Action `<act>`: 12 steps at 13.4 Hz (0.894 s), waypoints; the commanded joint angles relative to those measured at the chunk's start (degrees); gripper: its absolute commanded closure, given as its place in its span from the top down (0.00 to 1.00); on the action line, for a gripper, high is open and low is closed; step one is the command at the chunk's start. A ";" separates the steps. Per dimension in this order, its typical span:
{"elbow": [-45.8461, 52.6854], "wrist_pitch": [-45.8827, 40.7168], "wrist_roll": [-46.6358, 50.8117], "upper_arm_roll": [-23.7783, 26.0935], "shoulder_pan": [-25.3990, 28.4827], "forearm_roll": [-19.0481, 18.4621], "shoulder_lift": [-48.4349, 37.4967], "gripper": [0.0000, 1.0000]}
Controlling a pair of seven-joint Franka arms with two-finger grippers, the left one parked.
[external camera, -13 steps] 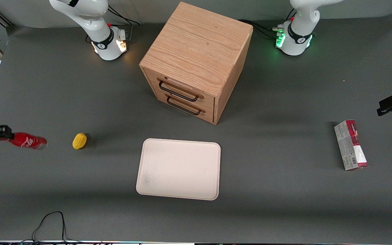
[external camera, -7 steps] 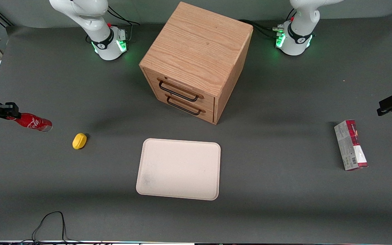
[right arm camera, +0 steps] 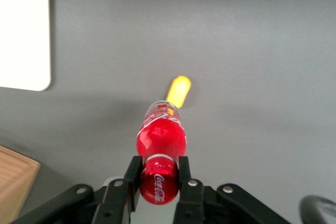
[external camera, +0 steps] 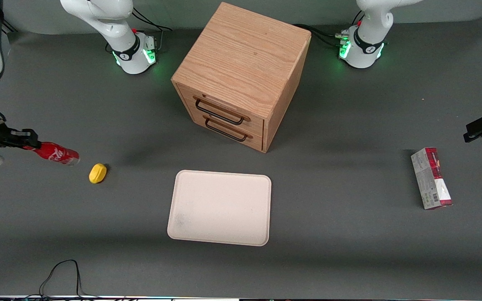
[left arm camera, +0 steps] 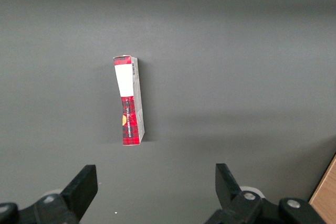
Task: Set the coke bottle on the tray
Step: 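Lift the bottle and carry it over the cream tray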
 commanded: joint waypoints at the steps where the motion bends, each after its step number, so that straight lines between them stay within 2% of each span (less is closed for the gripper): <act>1: 7.76 -0.52 9.58 -0.08 5.93 1.38 6.32 0.00; 7: 30.26 -7.11 26.21 0.01 15.17 2.87 23.11 0.00; 12: 31.52 -7.02 28.33 0.09 17.90 2.87 25.06 0.00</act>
